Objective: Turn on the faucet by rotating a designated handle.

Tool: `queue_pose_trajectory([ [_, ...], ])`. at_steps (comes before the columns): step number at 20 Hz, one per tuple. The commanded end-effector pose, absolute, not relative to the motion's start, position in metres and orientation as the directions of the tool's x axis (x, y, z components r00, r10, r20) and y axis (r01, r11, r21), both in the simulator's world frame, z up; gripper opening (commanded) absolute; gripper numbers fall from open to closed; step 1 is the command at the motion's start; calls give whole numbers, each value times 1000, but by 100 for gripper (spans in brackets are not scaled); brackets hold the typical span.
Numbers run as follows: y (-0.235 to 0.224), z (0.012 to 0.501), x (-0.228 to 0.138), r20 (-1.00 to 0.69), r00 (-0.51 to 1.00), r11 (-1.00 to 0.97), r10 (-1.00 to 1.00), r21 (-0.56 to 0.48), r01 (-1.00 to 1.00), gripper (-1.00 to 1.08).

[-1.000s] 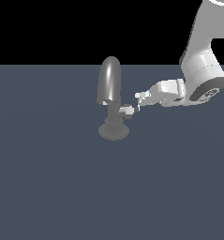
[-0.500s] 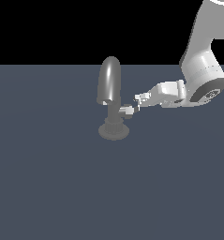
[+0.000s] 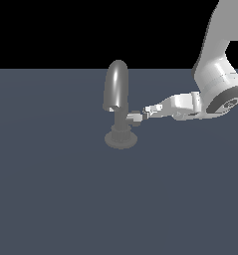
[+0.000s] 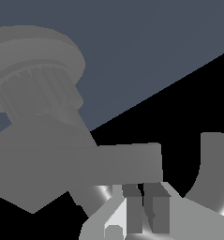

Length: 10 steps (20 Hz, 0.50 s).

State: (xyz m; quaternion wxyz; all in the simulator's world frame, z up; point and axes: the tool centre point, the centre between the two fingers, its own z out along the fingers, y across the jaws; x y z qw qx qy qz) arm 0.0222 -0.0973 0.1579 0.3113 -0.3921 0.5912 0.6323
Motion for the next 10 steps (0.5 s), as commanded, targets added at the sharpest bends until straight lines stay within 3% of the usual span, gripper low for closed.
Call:
queue_pose_trajectory([
  [1,-99,138,7,-850,-522,-108,-67,527,-843,-100],
  [3,-98,156,19,-867,-492,-107,-71,497,-861,-100],
  [10,-99,109,10,-857,-510,-108,-68,515,-850,-100],
])
